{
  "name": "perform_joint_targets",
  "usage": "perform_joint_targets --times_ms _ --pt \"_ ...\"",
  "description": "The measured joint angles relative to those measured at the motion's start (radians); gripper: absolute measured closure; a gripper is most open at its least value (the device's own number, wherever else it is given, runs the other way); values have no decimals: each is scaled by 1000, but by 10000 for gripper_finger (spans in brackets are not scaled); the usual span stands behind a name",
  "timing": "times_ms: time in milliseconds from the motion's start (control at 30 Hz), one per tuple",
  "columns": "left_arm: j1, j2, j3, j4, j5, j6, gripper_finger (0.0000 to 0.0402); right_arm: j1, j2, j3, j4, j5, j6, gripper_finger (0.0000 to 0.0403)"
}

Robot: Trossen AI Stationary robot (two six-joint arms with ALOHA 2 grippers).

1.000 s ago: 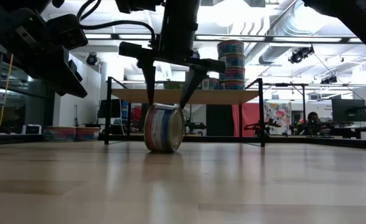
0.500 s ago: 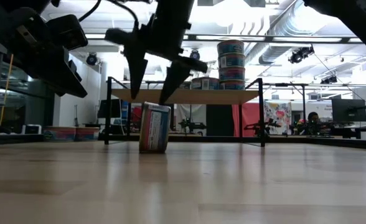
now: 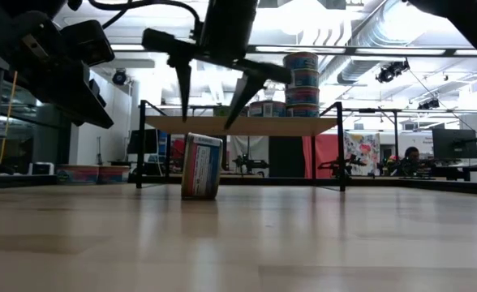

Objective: Stack canned seafood by type on shelf
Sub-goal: Stack the blue tuna can on top of the other blue tuna can on the shelf

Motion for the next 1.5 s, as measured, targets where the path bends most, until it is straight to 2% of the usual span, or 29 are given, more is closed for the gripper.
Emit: perform_joint_targets --times_ms 833,933,1033,1200,1500 --pt "0 0 0 0 22 -27 401 -24 76 -3 13 -62 -26 143" --pt "0 0 0 0 21 -28 401 -23 78 -3 40 -62 -68 144" --pt "0 0 0 1 21 -28 401 -23 78 -3 43 -86 -120 161" --pt "0 0 0 1 18 -40 401 -23 39 -3 -7 -98 -222 235" --pt "0 0 0 3 -4 -54 401 -44 -144 -3 -262 -48 -419 234"
